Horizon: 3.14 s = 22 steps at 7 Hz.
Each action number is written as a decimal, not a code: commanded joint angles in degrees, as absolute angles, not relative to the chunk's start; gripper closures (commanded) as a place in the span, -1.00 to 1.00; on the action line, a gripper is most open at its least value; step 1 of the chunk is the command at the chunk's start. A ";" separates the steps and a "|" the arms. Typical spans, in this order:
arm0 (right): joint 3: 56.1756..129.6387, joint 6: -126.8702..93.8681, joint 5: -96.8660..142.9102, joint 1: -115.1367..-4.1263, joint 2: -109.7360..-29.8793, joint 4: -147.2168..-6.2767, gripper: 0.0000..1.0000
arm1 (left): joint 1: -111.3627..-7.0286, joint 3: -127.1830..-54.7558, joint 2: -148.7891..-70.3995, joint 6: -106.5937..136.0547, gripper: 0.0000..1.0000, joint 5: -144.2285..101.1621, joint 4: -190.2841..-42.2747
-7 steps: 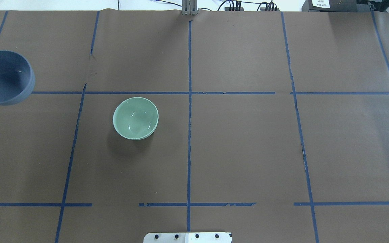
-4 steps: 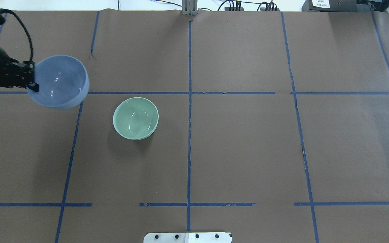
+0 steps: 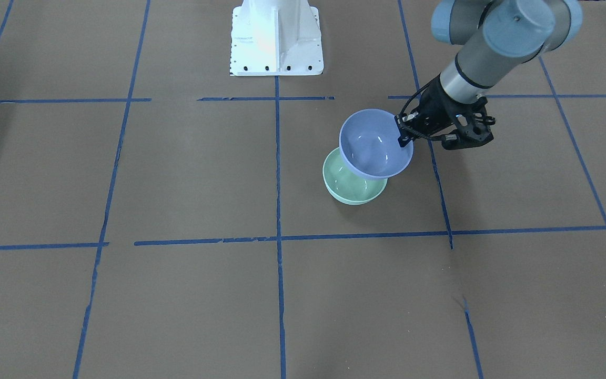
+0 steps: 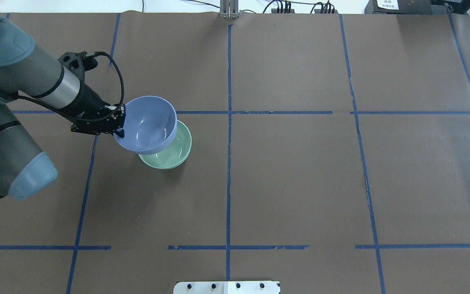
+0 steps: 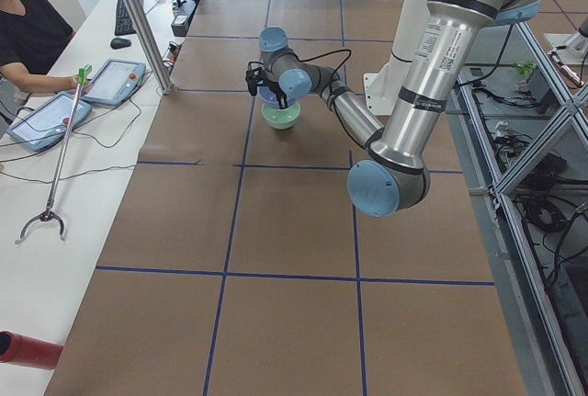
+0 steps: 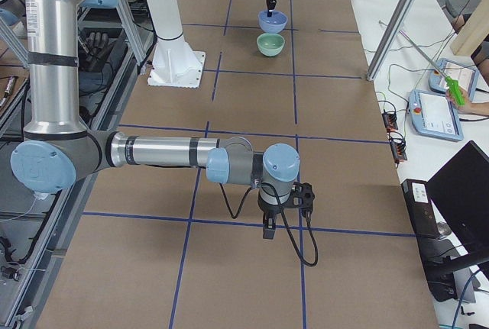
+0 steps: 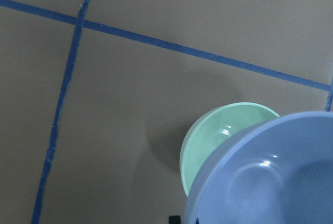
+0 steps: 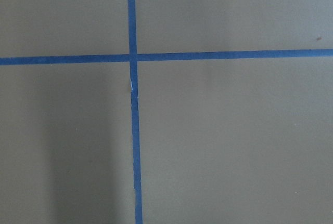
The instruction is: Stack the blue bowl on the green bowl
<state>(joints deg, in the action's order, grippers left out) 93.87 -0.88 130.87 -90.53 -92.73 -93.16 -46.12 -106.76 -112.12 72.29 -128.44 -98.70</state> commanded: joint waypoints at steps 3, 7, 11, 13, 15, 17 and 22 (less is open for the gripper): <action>93.87 -0.88 130.87 -90.61 -92.72 -93.16 -1.00 | -43.51 -103.01 -112.85 72.60 1.00 -127.00 -102.66; 93.87 -0.88 130.87 -90.53 -92.72 -93.16 -1.00 | -43.77 -103.35 -111.89 72.07 -1.00 -126.74 -105.21; 93.87 -0.88 130.87 -90.53 -92.72 -93.16 -1.00 | -55.51 -106.08 -110.32 52.49 -1.00 -127.09 -102.67; 93.87 -0.88 130.87 -90.61 -92.72 -93.16 -1.00 | -61.14 -108.02 -103.22 34.89 -1.00 -127.44 -102.22; 93.87 -0.88 130.87 -90.53 -92.72 -93.16 -1.00 | -71.58 -106.88 -96.27 17.93 -1.00 -127.62 -102.04; 93.87 -0.88 130.87 -90.61 -92.72 -93.16 -1.00 | -80.64 -102.60 -90.11 6.20 -1.00 -132.08 -100.90; 93.87 -0.88 130.87 -90.53 -92.72 -93.16 -1.00 | -86.48 -96.15 -83.76 -5.01 -1.00 -132.71 -93.90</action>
